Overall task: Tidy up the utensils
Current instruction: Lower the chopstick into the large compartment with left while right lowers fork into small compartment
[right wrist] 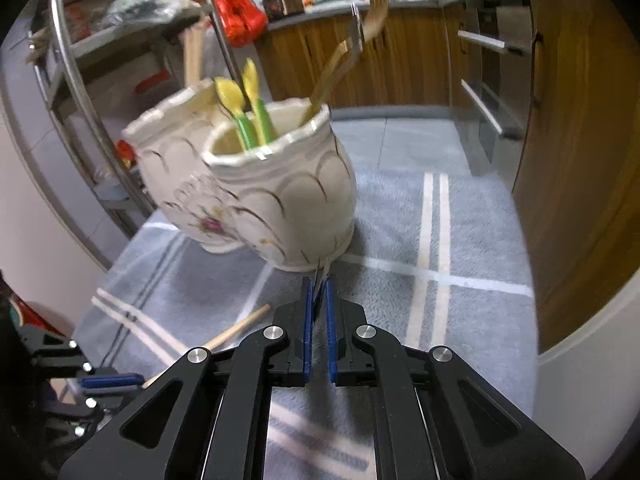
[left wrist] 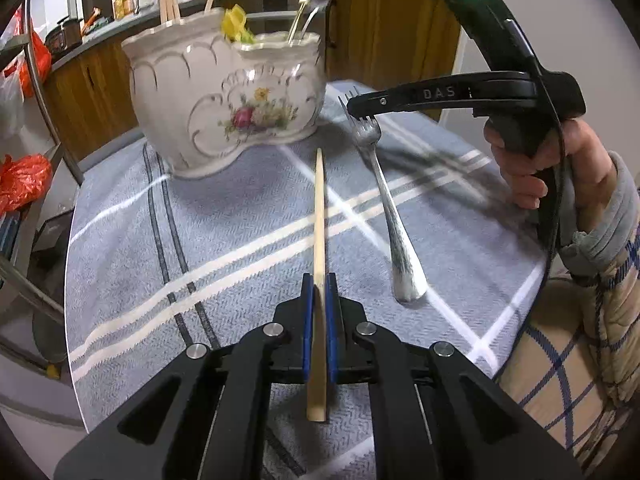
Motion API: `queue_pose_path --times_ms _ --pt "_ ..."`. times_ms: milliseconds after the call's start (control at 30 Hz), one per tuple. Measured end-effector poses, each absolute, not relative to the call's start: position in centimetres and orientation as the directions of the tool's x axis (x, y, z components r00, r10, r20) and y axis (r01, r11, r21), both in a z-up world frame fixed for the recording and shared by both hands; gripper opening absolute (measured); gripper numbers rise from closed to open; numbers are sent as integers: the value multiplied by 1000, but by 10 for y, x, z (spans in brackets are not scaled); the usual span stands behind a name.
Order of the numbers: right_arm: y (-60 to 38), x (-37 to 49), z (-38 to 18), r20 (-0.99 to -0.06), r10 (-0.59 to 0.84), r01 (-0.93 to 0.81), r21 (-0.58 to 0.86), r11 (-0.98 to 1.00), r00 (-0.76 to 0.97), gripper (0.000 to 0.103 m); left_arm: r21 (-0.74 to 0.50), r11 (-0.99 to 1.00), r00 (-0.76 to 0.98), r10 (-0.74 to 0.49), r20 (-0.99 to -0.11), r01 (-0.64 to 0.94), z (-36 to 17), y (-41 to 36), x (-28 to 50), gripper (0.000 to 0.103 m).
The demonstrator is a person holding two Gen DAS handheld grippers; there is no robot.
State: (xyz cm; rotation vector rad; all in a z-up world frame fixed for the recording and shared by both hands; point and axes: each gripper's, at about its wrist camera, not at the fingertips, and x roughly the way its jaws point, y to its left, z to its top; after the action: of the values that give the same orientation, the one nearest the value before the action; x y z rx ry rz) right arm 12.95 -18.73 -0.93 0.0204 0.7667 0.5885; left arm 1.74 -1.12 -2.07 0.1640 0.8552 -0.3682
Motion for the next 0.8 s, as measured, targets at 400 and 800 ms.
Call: queue_pose_path --times_ms 400,800 --pt "-204 75 67 -383 472 -451 149 880 794 3 -70 926 788 -353 -505 370 15 21 -12 6" --pt "-200 90 129 -228 364 -349 102 931 903 3 -48 947 905 -318 -284 318 62 42 4 6"
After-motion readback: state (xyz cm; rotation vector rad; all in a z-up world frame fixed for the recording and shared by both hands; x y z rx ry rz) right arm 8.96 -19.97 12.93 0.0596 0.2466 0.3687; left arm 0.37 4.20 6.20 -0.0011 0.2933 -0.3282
